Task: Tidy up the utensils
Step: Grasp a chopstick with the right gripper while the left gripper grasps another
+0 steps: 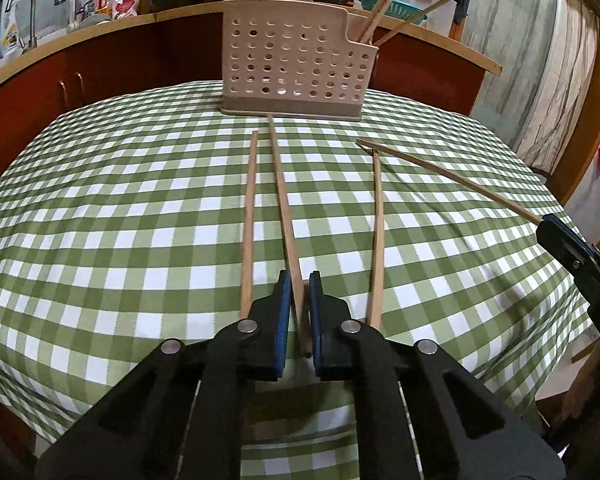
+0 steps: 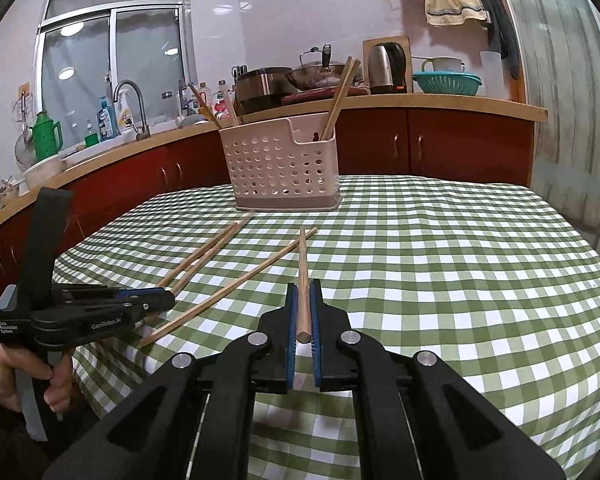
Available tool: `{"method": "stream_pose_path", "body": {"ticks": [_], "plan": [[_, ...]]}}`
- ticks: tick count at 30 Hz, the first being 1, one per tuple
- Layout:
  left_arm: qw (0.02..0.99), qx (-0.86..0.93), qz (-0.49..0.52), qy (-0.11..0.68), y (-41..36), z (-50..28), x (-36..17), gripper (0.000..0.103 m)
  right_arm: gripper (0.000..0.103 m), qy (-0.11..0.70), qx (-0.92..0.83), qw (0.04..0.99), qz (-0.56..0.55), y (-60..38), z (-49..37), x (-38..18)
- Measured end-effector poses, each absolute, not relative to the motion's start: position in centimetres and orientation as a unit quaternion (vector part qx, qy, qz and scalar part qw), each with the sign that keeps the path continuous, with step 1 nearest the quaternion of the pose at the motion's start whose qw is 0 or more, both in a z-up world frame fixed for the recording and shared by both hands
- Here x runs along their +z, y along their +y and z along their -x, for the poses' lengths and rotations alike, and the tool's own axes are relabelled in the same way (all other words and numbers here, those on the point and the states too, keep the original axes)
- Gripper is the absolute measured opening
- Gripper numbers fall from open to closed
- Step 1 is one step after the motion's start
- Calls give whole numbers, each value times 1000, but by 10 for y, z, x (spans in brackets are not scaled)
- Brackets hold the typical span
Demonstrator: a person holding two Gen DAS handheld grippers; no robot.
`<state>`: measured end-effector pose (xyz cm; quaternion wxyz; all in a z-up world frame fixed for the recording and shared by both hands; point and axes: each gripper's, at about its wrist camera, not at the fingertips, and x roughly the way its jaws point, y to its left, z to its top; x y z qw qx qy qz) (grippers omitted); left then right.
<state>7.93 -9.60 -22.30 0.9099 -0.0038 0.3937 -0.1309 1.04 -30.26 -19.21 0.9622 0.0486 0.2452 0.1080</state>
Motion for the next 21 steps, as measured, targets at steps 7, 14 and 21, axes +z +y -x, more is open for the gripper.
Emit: {"method": "stream_pose_path", "body": {"ticks": [7, 14, 21], "plan": [[912, -131, -14, 388, -98, -76, -223, 12, 7, 246, 107, 962, -44, -298, -9, -189], [913, -137, -19, 384, -94, -75, -223, 7, 7, 240, 104, 964, -43, -297, -7, -184], [920, -136, -18, 366, -85, -70, -213, 6, 7, 225, 98, 969, -41, -296, -4, -174]]}}
